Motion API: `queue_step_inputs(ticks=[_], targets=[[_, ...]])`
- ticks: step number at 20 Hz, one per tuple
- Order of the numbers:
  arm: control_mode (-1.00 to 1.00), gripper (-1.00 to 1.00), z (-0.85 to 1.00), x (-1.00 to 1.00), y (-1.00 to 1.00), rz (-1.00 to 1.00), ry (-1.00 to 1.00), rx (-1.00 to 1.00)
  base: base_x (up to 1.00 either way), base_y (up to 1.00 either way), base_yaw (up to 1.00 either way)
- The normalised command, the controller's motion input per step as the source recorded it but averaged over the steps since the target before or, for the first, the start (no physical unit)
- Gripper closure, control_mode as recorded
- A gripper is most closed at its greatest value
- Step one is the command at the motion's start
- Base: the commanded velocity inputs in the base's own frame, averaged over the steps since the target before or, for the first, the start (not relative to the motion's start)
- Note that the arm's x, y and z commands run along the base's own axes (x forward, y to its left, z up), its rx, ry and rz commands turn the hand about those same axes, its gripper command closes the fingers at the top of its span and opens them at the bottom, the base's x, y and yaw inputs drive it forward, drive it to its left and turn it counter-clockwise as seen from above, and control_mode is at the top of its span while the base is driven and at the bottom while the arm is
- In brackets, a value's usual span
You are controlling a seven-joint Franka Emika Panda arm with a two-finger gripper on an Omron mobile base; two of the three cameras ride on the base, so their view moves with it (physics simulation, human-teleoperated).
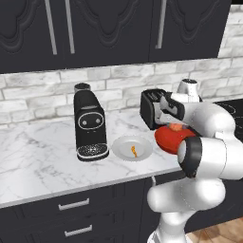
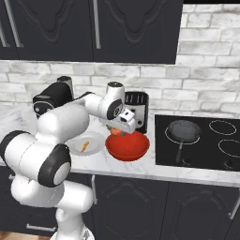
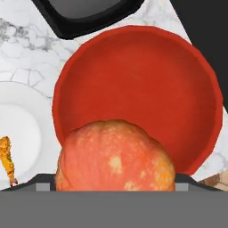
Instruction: Place the shrimp on the plate and place the squash on the same plate.
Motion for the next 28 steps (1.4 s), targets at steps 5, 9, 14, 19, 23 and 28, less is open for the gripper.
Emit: queue_step_inputs(ticks=[5, 9, 14, 19, 23, 28], targets=[[-1.0, 1.0, 0.27, 0.0, 0.91, 0.19, -0.12, -0.01, 0.0, 0.0, 0.0], [-1.0, 1.0, -0.05, 0.04, 0.96, 0.2, 0.0, 0.0, 0.0, 0.0, 0.0], [-1.0, 1.0, -0.02, 0.41, 0.68, 0.21, 0.0, -0.13, 0.0, 0.0, 0.0], [-1.0, 1.0, -0.27, 0.51, 0.43, 0.03, 0.07, -0.16, 0.0, 0.0, 0.0], [-1.0, 1.0, -0.27, 0.19, 0.3, 0.0, 0.04, 0.01, 0.0, 0.0, 0.0], [-1.0, 1.0, -0.59, 0.04, 0.0, 0.0, 0.0, 0.09, 0.0, 0.0, 0.0]])
